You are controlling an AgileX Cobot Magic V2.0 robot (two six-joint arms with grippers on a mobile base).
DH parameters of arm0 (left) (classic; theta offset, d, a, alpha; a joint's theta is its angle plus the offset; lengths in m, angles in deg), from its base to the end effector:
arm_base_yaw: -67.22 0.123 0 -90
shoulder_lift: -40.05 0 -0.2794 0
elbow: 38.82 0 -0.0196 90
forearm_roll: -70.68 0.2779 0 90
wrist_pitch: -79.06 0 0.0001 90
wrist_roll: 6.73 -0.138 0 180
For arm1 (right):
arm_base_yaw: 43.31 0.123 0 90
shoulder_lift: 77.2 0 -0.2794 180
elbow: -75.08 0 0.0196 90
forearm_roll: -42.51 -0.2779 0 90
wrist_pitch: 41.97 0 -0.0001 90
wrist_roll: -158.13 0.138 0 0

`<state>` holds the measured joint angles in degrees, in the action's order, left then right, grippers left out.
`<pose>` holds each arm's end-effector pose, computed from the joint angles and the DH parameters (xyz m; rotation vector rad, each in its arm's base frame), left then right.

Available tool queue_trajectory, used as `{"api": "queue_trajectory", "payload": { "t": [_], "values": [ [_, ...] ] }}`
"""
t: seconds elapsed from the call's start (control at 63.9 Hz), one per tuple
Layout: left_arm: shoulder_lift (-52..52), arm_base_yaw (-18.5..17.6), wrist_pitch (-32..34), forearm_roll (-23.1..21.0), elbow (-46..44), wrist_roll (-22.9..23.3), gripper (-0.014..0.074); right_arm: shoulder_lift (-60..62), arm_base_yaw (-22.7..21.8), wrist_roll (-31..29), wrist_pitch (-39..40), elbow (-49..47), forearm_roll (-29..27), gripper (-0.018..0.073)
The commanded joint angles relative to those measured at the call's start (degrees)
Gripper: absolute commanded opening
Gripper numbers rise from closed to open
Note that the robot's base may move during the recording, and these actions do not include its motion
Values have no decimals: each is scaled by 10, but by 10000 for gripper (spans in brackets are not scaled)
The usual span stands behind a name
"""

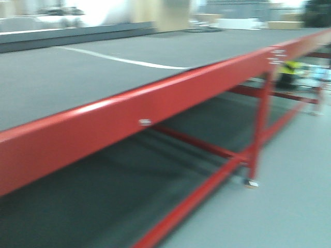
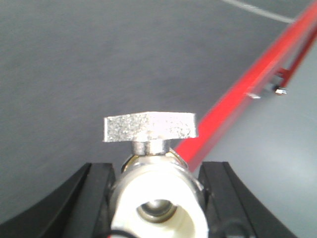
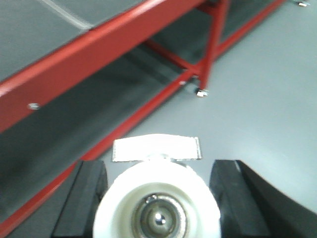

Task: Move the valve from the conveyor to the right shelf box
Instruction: 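Drive the base away from the conveyor toward the shelf of blue bins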

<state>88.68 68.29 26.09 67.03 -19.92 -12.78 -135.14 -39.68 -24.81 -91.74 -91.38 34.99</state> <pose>0.1835 -0.0036 0.3871 0.0815 2.0998 -0.0018 0.2253 0.0281 0.3958 -0.0911 2.1113 0.1637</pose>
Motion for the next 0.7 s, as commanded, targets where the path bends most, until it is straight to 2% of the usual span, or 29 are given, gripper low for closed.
{"api": "queue_trajectory", "payload": {
  "t": [0.0,0.688],
  "values": [
    [-4,-3,30,-6,-3,2,-111,6,-1,1,40,-5,1,-168],
    [-4,-3,30,-6,-3,2,-111,6,-1,1,40,-5,-10,-168]
  ]
}}
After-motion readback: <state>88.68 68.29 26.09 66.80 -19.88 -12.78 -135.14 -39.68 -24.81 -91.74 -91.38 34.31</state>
